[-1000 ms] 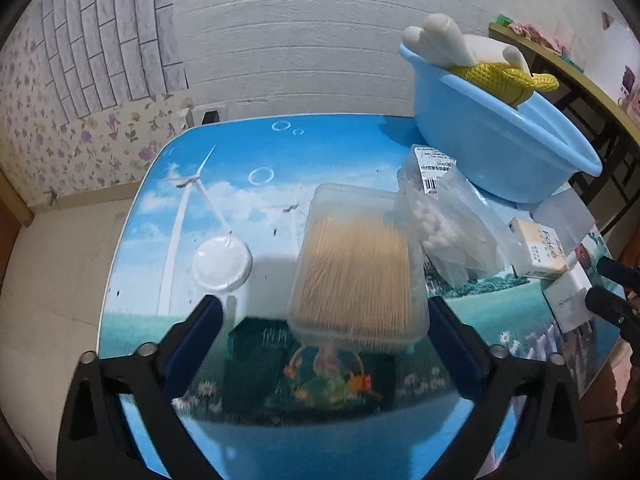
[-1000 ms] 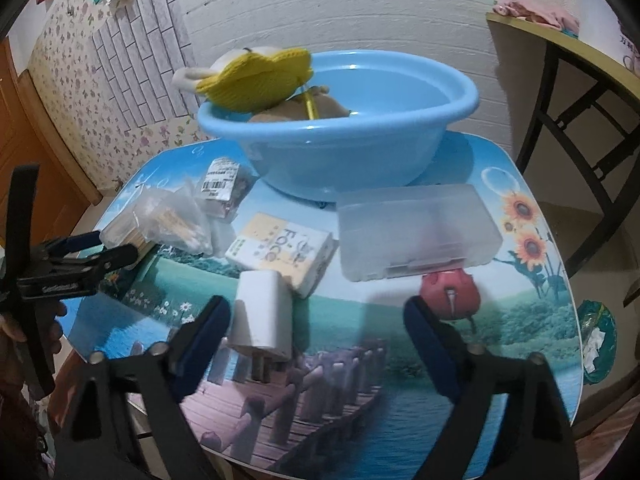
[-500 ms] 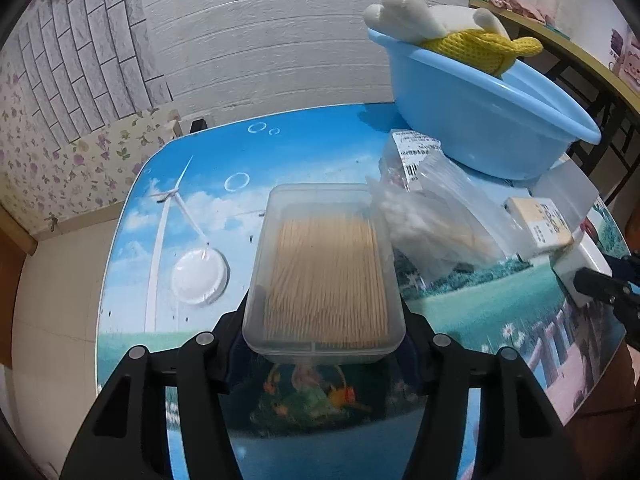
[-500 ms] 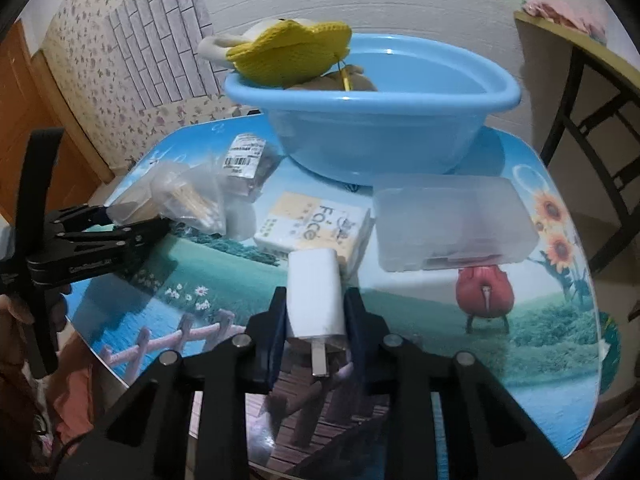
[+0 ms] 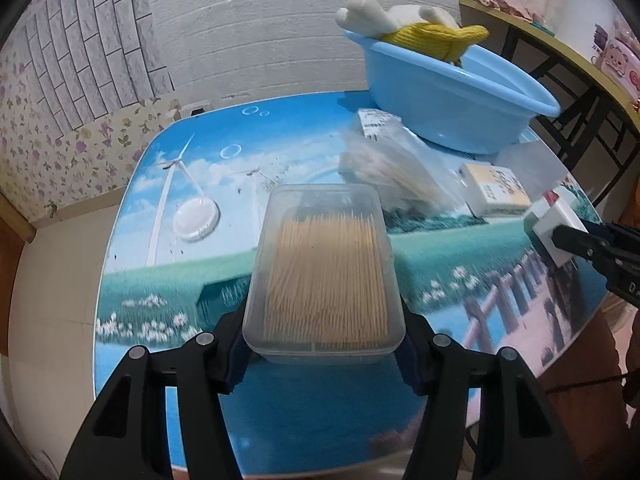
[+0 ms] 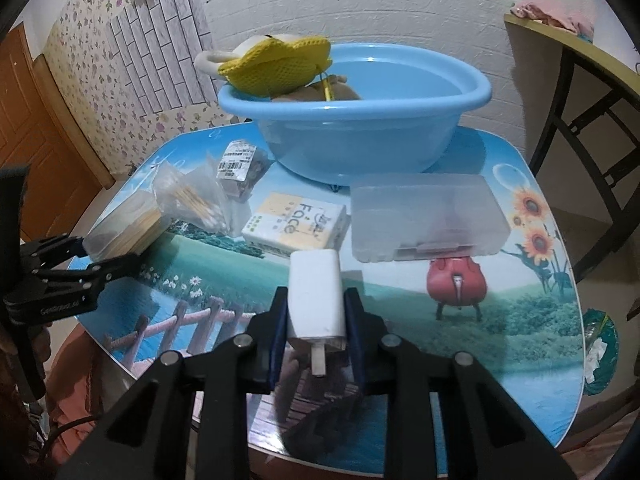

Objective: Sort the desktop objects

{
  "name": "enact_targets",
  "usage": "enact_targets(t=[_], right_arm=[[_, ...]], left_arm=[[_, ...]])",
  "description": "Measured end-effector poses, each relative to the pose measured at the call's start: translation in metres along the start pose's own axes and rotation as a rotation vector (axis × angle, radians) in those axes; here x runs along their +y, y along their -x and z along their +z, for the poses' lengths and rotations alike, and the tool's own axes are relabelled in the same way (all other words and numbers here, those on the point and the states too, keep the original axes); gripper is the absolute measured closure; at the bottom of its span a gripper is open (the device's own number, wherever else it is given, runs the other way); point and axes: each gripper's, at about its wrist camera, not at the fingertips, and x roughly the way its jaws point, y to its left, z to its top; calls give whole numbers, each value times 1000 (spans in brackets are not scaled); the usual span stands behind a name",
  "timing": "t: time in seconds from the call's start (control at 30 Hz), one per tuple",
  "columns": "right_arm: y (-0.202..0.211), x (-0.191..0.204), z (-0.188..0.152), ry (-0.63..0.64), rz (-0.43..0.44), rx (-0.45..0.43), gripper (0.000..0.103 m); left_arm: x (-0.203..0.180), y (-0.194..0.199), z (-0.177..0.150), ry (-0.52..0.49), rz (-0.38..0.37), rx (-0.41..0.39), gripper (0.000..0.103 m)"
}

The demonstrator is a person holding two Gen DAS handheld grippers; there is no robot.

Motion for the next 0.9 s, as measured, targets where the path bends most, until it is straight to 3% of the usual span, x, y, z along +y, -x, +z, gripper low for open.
enact_targets(t=[0.9], right_arm=[[-4,0,-4,24,-14,4,77]], left_arm=[[-15,1,-8,-34,33,-18,44]])
